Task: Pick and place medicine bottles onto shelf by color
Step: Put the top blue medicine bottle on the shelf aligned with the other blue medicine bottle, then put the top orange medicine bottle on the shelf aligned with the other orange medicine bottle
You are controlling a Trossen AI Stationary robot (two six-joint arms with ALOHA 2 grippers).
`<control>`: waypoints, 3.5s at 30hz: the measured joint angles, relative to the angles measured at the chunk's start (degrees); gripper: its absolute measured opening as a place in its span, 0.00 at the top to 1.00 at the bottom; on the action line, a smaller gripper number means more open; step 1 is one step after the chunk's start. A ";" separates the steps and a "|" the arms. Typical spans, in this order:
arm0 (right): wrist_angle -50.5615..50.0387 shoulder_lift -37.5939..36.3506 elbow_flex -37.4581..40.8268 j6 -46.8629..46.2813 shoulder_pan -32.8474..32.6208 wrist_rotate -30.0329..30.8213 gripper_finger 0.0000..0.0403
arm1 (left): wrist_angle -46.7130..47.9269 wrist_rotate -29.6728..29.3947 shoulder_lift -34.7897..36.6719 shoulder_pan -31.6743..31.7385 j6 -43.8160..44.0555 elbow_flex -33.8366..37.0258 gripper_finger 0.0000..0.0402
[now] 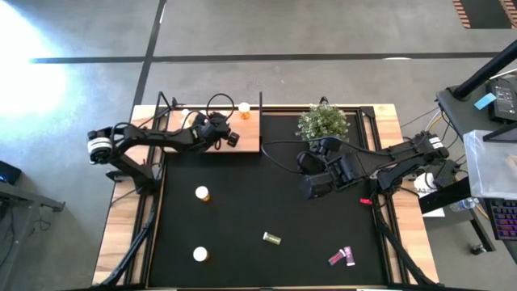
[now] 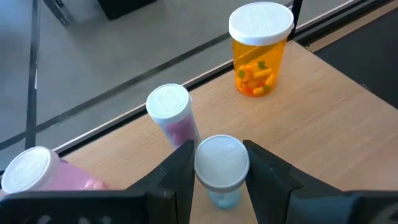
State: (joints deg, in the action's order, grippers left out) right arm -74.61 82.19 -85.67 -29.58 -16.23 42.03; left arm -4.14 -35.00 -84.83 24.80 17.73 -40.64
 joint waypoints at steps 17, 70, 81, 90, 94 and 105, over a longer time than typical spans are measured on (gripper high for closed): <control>3.62 0.04 0.00 0.00 0.00 -0.01 0.42 | 0.90 0.86 2.39 0.00 2.90 0.54 0.74; 6.63 0.09 -0.02 0.00 0.00 -0.01 0.42 | -4.21 0.45 2.46 0.02 1.29 3.41 0.74; 7.87 0.09 -0.02 0.00 0.00 -0.01 0.42 | -4.23 0.13 2.44 0.11 1.36 3.41 0.69; 7.91 0.09 -0.02 0.00 0.01 -0.01 0.42 | -4.22 0.15 3.31 0.08 1.36 3.26 0.56; 8.03 0.09 -0.02 0.00 0.00 -0.01 0.42 | -4.30 0.42 5.79 -0.65 1.01 2.95 0.56; 8.08 0.09 -0.04 0.00 0.00 -0.01 0.42 | 2.20 6.71 19.77 -10.68 1.07 3.79 0.55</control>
State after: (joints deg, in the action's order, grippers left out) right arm -66.52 82.28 -85.71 -29.58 -16.23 42.02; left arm -1.94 -28.29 -65.05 14.12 18.81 -36.85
